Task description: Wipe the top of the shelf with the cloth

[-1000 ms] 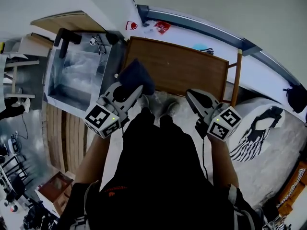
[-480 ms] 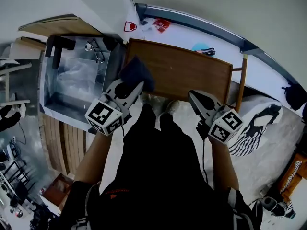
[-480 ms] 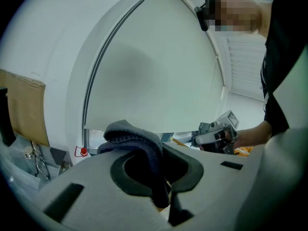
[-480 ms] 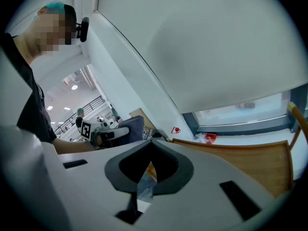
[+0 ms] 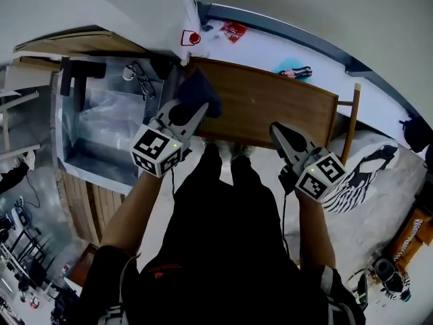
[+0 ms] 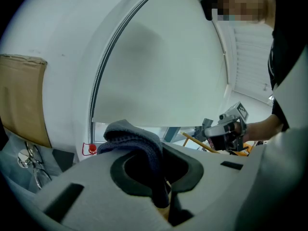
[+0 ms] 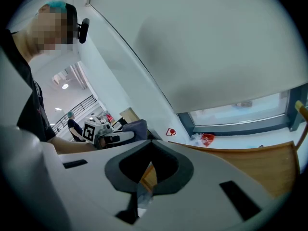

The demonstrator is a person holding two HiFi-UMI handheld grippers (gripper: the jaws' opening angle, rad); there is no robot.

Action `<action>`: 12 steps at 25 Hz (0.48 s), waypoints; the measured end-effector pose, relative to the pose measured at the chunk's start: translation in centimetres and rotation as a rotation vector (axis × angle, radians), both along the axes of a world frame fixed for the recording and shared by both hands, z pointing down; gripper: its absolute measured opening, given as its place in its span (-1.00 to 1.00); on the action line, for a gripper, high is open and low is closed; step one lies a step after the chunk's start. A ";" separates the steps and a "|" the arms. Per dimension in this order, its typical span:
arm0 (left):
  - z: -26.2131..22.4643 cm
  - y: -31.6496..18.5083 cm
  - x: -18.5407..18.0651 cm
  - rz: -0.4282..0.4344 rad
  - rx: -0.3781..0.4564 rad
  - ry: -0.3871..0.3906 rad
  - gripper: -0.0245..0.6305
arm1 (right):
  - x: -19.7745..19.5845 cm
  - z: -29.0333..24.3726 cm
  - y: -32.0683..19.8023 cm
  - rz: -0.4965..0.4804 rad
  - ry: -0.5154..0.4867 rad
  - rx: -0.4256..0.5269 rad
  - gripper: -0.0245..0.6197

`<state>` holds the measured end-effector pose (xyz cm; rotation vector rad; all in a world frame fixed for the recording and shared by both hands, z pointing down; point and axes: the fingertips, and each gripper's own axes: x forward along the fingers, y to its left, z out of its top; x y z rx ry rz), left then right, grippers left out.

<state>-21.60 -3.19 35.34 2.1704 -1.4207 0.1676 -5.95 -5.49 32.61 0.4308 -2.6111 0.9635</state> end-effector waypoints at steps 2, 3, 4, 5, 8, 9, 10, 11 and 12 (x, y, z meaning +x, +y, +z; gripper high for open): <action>1.3 -0.5 -0.6 0.000 -0.025 -0.008 -0.78 | -0.7 0.6 -0.5 0.007 0.008 -0.002 -0.91; 1.9 -0.8 -0.8 -0.003 -0.039 -0.013 -0.78 | -0.9 0.9 -0.7 0.007 0.012 -0.002 -0.91; 2.5 -1.1 -1.0 -0.008 -0.055 -0.020 -0.78 | -1.1 1.2 -0.9 0.007 0.016 -0.003 -0.91; 3.2 -1.4 -1.2 -0.014 -0.071 -0.027 -0.78 | -1.3 1.5 -1.2 0.007 0.018 -0.007 -0.91; 5.4 -2.4 -1.7 -0.034 -0.111 -0.058 -0.78 | -1.6 2.6 -1.7 -0.003 0.022 -0.023 -0.91; 6.0 -2.8 -1.8 -0.037 -0.121 -0.070 -0.78 | -1.6 3.0 -1.9 -0.009 0.024 -0.029 -0.91; 6.7 -3.2 -2.0 -0.038 -0.131 -0.082 -0.78 | -1.6 3.4 -2.0 -0.013 0.027 -0.035 -0.91; 7.2 -3.5 -2.1 -0.036 -0.140 -0.093 -0.78 | -1.5 3.8 -2.2 -0.017 0.032 -0.040 -0.91; 7.7 -3.9 -2.2 -0.035 -0.147 -0.104 -0.78 | -1.4 4.1 -2.3 -0.021 0.036 -0.045 -0.91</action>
